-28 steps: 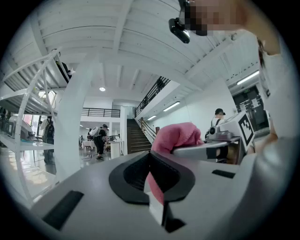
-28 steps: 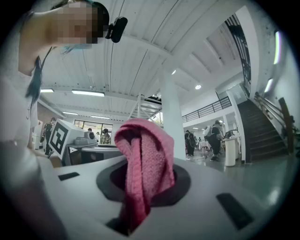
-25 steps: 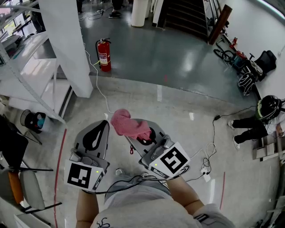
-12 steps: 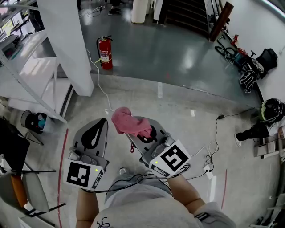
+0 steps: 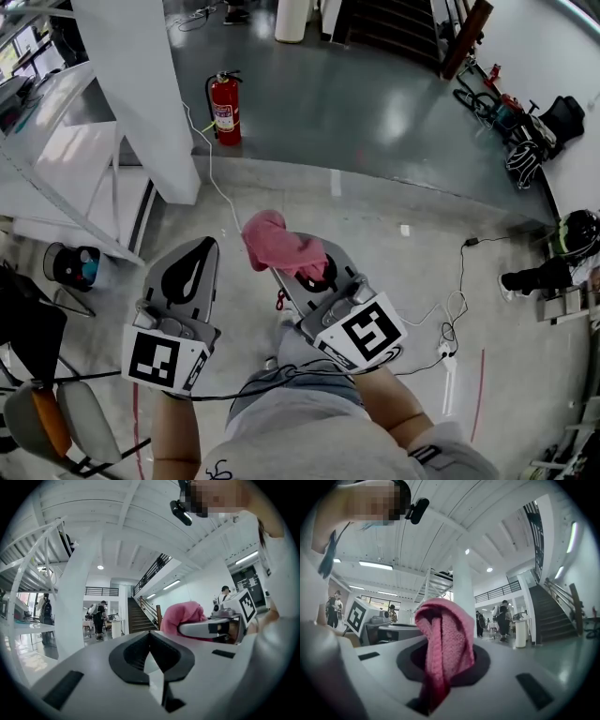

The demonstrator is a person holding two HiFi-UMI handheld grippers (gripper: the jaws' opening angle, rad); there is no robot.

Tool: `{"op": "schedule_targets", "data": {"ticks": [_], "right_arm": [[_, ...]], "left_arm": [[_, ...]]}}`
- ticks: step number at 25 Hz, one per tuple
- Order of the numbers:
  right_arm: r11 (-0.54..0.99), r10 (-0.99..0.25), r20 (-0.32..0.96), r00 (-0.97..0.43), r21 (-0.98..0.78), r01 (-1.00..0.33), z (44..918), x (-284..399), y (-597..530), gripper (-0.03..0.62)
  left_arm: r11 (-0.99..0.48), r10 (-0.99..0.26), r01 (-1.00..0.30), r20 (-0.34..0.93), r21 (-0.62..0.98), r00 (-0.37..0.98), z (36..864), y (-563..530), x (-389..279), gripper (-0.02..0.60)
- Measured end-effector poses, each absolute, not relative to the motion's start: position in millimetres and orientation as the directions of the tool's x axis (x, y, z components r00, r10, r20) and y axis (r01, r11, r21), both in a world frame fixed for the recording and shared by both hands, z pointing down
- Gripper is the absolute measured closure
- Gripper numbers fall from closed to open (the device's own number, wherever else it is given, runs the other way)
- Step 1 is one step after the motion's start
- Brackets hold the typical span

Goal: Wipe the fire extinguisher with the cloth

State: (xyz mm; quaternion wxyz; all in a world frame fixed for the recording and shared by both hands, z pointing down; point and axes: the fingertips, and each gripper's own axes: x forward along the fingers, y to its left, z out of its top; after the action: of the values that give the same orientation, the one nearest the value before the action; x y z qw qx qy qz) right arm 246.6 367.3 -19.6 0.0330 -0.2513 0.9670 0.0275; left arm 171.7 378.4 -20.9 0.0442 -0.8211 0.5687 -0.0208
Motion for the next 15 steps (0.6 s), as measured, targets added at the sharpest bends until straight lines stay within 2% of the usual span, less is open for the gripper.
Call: {"op": "schedule_targets", "data": {"ticks": [15], "right_arm": [[0.824,-0.563,-0.110,-0.819,0.004,-0.567,-19,153,173,0.534]], "left_arm": [[-0.395,-0.917,-0.904,0.016,-0.164,0.398,-30,187,71,0.574]]}}
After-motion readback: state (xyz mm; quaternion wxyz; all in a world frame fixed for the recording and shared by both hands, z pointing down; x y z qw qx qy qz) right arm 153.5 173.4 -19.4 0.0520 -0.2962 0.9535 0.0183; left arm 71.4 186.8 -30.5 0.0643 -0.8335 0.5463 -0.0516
